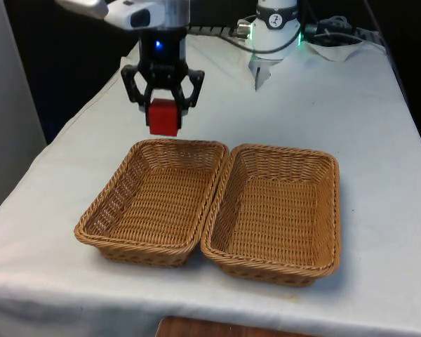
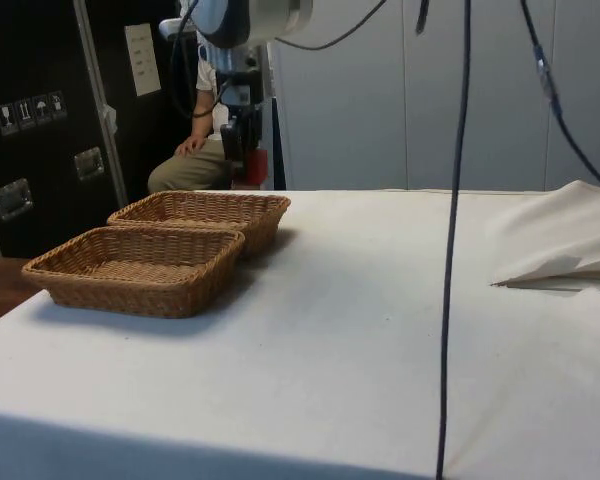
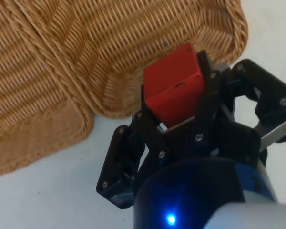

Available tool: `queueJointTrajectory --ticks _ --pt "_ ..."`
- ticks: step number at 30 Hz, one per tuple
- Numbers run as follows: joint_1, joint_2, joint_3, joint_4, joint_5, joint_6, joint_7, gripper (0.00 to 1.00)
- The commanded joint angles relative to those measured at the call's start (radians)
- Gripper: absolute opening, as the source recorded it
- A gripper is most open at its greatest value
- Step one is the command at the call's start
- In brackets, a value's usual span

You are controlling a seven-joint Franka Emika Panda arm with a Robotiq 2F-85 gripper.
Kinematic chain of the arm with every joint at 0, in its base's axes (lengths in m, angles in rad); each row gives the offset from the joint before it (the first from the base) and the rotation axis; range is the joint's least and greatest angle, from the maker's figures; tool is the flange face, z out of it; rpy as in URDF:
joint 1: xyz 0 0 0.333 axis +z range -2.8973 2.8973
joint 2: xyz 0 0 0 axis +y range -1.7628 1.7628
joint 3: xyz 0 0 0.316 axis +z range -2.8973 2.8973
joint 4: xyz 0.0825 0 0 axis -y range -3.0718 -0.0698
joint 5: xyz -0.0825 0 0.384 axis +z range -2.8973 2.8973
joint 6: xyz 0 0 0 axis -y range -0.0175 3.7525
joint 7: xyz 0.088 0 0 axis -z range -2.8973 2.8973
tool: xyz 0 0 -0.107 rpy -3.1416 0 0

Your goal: Pick up the red cube and place it into the right basket.

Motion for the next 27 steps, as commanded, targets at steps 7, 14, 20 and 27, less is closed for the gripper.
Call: queueJointTrajectory --ticks 7,14,20,27 --pt "-0.009 0.099 -0.001 0.084 0.065 0.000 -0.012 0.01" --pt "-0.030 0.194 0.011 0.184 0.137 -0.022 -0.016 0.01" --pt "-0.039 0.254 0.011 0.251 0.195 -0.038 -0.018 0.01" --pt "-0.046 0.292 0.009 0.296 0.251 -0.057 -0.030 0.01"
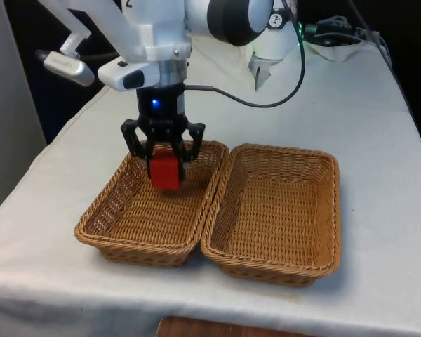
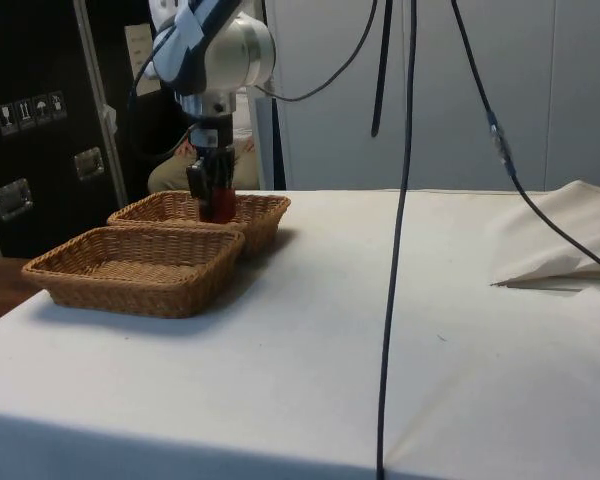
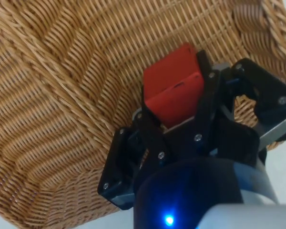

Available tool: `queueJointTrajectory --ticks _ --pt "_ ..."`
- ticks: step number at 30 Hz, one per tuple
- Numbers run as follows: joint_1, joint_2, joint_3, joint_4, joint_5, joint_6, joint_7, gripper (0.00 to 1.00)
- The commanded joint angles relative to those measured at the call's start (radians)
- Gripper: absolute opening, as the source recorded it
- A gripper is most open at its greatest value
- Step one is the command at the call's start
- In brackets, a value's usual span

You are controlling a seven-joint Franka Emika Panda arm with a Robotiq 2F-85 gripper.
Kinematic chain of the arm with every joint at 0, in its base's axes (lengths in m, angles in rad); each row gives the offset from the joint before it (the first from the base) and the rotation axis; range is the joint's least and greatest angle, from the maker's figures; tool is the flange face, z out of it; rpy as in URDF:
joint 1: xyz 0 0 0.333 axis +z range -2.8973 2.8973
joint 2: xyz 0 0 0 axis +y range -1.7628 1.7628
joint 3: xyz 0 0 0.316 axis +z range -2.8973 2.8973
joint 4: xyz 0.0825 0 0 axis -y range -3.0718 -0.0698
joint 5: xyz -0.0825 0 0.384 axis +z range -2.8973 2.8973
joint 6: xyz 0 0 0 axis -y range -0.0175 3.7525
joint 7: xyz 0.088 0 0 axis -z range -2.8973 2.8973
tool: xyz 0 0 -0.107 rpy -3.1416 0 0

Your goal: Pick up the red cube and place it into the right basket.

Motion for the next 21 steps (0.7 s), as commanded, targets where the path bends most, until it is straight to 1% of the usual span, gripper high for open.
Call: queueJointTrajectory --ticks 1,4,5,6,7,14,15,16,21 --pt "-0.010 0.003 0.010 0.009 0.011 -0.009 -0.009 0.01" --pt "-0.008 0.010 0.006 0.015 0.023 -0.011 -0.012 0.01" --pt "-0.001 0.007 0.000 0.005 0.020 -0.002 -0.009 0.03" --pt "-0.007 0.010 0.006 0.016 0.024 -0.011 -0.011 0.03" --pt "-0.007 0.011 0.006 0.017 0.024 -0.011 -0.011 0.17" --pt "-0.007 0.014 0.006 0.021 0.026 -0.012 -0.010 0.84" --pt "-0.001 0.009 0.001 0.011 0.023 -0.003 -0.009 0.99" --pt "-0.007 0.015 0.005 0.022 0.026 -0.012 -0.010 0.99" --pt "-0.007 0.017 0.005 0.024 0.027 -0.012 -0.010 1.00"
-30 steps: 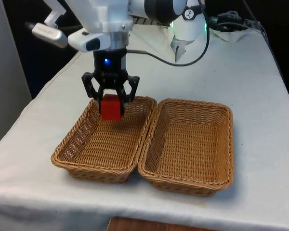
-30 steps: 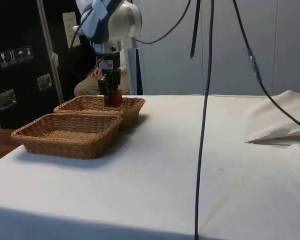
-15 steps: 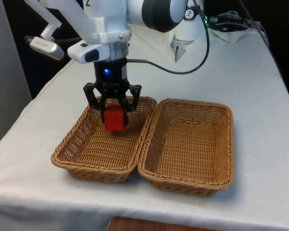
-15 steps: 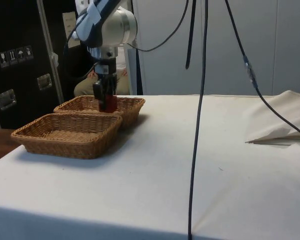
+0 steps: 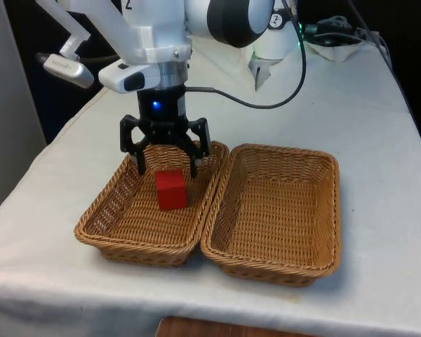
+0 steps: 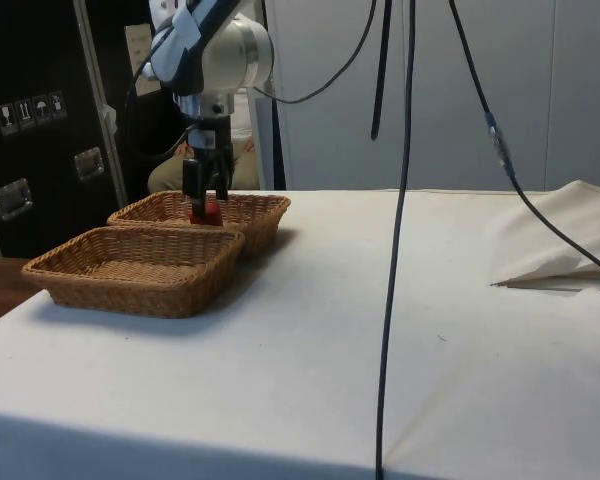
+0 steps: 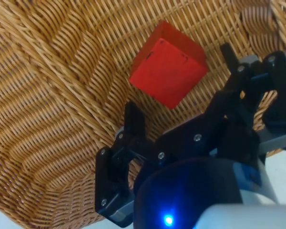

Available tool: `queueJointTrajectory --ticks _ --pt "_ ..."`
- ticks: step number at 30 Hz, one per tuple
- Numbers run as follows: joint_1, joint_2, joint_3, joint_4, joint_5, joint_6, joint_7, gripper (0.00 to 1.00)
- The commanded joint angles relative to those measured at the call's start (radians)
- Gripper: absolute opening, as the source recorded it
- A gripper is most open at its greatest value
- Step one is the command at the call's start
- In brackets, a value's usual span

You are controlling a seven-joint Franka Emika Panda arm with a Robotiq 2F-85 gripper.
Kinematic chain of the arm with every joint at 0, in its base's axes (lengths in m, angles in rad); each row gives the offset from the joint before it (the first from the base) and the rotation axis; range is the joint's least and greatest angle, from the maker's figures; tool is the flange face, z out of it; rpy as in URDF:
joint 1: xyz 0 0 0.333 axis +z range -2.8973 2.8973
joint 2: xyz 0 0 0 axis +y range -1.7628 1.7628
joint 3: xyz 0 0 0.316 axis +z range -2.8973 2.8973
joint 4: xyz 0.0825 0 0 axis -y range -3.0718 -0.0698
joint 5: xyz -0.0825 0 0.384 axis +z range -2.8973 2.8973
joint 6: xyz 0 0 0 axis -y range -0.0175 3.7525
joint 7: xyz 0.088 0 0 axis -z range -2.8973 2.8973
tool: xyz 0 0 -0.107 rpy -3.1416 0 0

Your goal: Pick up the red cube and place it into the right basket.

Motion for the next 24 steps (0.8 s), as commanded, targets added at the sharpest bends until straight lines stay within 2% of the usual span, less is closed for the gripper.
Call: queueJointTrajectory --ticks 1,2,3,8,9,10,11,12,17,18,19,24 --pt "-0.006 0.005 0.004 0.011 0.003 -0.009 -0.001 1.00" --pt "0.000 0.000 0.000 0.001 0.001 0.000 0.000 1.00" --pt "-0.004 -0.001 0.001 0.007 0.001 -0.011 0.000 1.00" --pt "0.020 -0.047 -0.025 -0.020 -0.009 -0.036 0.003 1.00" --pt "0.011 -0.040 -0.019 -0.007 -0.005 -0.043 0.000 1.00" --pt "0.029 -0.065 -0.029 -0.033 -0.014 -0.041 0.006 1.00" --pt "0.029 -0.065 -0.029 -0.033 -0.014 -0.041 0.006 1.00" --pt "0.039 -0.085 -0.031 -0.050 -0.021 -0.043 0.011 1.00" --pt "0.065 -0.139 -0.029 -0.088 -0.055 -0.048 0.040 1.00" --pt "0.053 -0.134 -0.020 -0.080 -0.051 -0.050 0.032 1.00" --pt "0.074 -0.153 -0.025 -0.096 -0.069 -0.047 0.055 1.00" --pt "0.095 -0.179 -0.018 -0.106 -0.099 -0.051 0.091 1.00"
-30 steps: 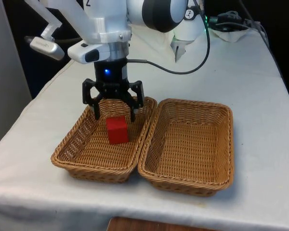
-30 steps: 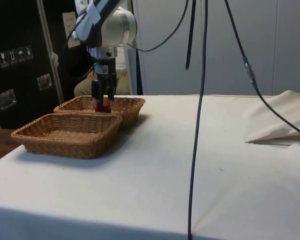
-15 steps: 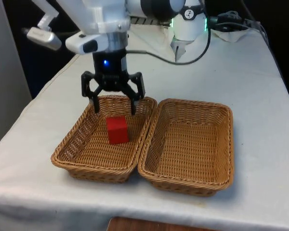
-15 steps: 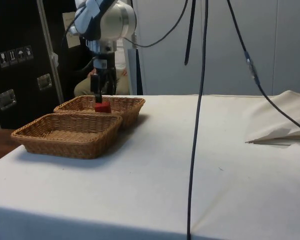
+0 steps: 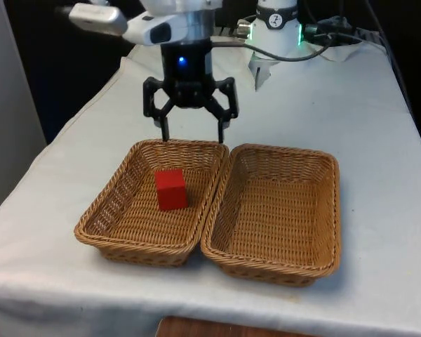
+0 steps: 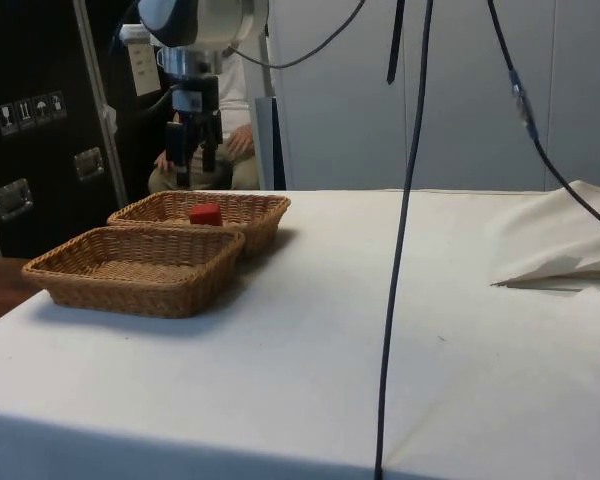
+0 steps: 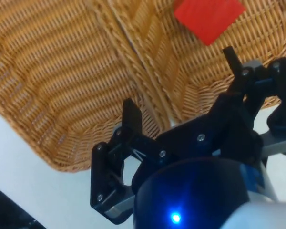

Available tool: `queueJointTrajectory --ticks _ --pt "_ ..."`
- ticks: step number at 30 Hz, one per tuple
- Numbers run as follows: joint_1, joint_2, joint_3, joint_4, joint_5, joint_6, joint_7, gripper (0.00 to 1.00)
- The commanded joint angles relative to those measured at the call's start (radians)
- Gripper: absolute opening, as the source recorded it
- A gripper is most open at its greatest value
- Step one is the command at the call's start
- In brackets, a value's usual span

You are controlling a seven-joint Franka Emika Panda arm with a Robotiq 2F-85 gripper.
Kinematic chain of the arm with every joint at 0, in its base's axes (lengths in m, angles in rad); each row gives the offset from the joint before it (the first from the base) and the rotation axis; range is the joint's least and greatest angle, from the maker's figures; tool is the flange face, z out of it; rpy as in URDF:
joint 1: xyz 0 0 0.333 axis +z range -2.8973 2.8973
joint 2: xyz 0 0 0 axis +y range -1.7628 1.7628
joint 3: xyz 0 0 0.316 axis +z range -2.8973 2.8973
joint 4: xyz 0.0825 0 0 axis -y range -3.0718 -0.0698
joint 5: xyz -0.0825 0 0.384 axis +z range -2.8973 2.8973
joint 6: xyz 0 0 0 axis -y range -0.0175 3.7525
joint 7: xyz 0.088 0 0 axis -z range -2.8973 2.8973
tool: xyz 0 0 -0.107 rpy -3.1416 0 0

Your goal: Pick up the red cube and place it into the right basket.

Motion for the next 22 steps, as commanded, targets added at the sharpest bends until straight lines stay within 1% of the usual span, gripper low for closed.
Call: queueJointTrajectory --ticks 1,2,3,4,5,9,10,11,12,13,14,17,21,22 --pt "0.016 -0.012 -0.008 -0.011 -0.010 0.000 0.014 1.00" --pt "0.021 -0.016 -0.008 -0.012 -0.015 -0.002 0.020 1.00" --pt "0.021 -0.016 -0.008 -0.012 -0.015 -0.002 0.020 1.00" --pt "0.010 -0.008 0.000 0.000 -0.011 -0.005 0.014 1.00" --pt "0.031 -0.025 -0.007 -0.014 -0.028 -0.005 0.035 1.00" --pt "0.048 -0.044 0.000 -0.019 -0.054 -0.008 0.066 1.00" --pt "0.050 -0.049 0.003 -0.021 -0.062 -0.008 0.074 1.00" --pt "0.057 -0.059 0.009 -0.025 -0.077 -0.009 0.090 1.00" --pt "0.061 -0.064 0.012 -0.026 -0.085 -0.008 0.098 1.00" --pt "0.046 -0.055 0.019 -0.017 -0.076 -0.010 0.087 1.00" --pt "0.064 -0.069 0.015 -0.029 -0.091 -0.008 0.105 1.00" --pt "0.073 -0.085 0.029 -0.036 -0.119 -0.002 0.134 1.00" --pt "0.076 -0.093 0.045 -0.042 -0.134 0.006 0.150 1.00" --pt "0.067 -0.089 0.049 -0.031 -0.132 -0.008 0.146 1.00"
